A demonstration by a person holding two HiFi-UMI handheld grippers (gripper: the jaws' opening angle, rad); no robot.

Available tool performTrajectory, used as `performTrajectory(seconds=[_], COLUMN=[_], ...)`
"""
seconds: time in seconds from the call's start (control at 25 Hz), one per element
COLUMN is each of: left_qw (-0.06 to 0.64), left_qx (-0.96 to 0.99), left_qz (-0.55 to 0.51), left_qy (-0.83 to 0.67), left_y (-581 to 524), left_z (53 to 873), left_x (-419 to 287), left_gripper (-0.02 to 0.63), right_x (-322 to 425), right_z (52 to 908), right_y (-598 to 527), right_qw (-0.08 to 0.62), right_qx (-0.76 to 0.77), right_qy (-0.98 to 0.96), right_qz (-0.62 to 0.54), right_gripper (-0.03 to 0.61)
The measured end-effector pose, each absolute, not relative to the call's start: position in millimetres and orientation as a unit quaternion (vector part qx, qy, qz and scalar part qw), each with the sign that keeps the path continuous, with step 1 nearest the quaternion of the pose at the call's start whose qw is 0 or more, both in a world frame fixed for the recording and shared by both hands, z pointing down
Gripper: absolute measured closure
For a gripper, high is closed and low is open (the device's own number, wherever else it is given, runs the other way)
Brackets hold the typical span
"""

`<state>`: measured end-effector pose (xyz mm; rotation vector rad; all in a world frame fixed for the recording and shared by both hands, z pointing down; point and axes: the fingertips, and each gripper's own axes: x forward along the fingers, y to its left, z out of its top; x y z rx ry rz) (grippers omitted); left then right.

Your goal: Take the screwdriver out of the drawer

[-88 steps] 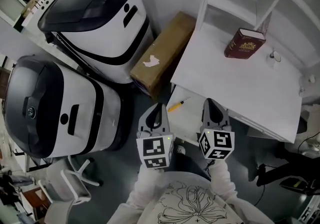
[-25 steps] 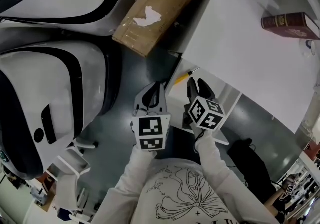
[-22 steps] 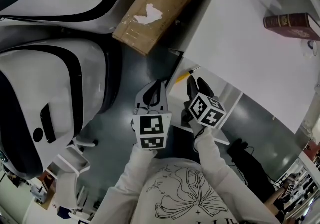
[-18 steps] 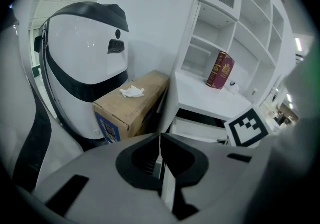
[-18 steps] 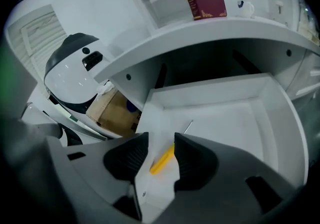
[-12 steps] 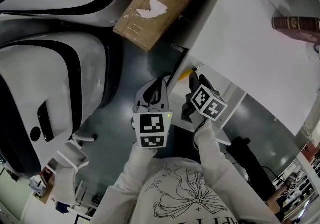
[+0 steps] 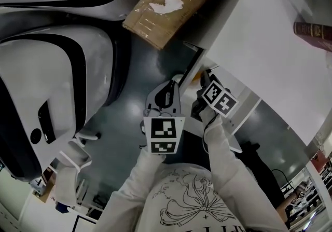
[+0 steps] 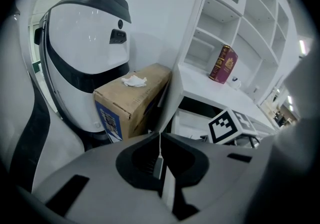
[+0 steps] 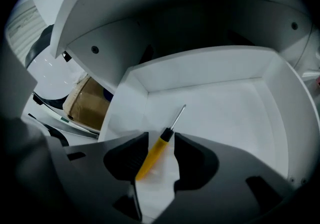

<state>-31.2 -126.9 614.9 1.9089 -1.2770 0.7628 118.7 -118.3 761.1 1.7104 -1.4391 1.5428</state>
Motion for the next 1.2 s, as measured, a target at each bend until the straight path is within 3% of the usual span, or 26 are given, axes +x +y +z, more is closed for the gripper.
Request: performTrajectory(seconds=[0.6, 0.84, 1.2], left_qw=[0.367, 0.376, 0.377], left_qx=[0.726, 0.725, 0.723], left_qz=[0.303, 0.294, 0.287], left_qy=[-0.497, -0.496, -0.503], left_y=[-122, -120, -118], left_z=[626, 625, 620], left_x=[-42, -40, -43], left_gripper=[0.603, 0.603, 0.603], right_x=[116, 121, 119], right_z=[784, 786, 788], right_y=[-121, -118, -117], right_qw=[0.252, 0.283, 0.329], right_qx=[0.614, 0.611, 0.589], right_qy=[-0.501, -0.502, -0.522], right_qz=[0.555, 0.542, 0.522], right_gripper=[0.443, 0.500, 0.503])
